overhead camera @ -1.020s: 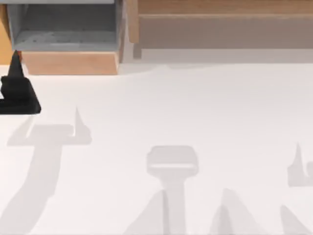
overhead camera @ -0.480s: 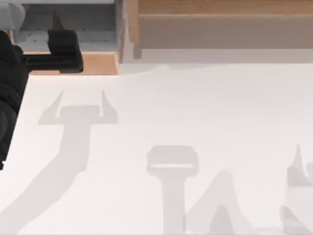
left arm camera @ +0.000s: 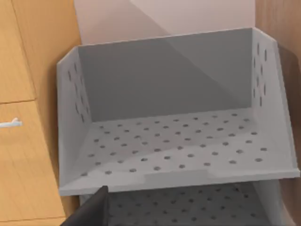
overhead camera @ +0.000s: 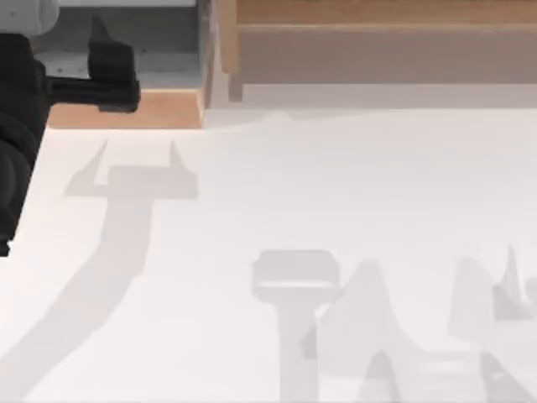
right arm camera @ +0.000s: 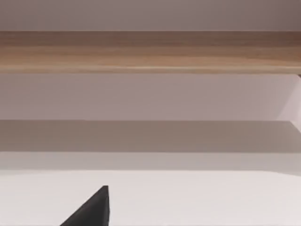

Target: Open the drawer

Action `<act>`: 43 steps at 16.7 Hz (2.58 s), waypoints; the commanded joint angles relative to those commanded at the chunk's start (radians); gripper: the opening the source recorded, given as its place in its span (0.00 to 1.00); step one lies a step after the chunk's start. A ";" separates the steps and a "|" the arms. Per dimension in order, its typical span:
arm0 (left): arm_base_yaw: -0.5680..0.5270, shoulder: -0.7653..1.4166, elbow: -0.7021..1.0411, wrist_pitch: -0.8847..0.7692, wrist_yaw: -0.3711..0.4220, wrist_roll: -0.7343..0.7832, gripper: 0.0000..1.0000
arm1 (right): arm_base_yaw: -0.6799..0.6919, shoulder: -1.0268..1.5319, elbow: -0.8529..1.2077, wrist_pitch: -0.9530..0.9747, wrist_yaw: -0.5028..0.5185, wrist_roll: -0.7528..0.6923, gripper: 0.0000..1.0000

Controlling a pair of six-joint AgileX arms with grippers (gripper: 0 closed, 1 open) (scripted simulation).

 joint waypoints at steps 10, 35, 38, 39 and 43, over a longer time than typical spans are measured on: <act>0.628 0.795 0.204 0.453 0.615 0.861 1.00 | 0.000 0.000 0.000 0.000 0.000 0.000 1.00; 0.885 1.328 0.584 0.742 0.929 1.462 1.00 | 0.000 0.000 0.000 0.000 0.000 0.000 1.00; 0.885 1.328 0.584 0.742 0.929 1.462 0.92 | 0.000 0.000 0.000 0.000 0.000 0.000 1.00; 0.885 1.328 0.584 0.742 0.929 1.462 0.85 | 0.000 0.000 0.000 0.000 0.000 0.000 1.00; 0.885 1.328 0.584 0.742 0.929 1.462 0.55 | 0.000 0.000 0.000 0.000 0.000 0.000 1.00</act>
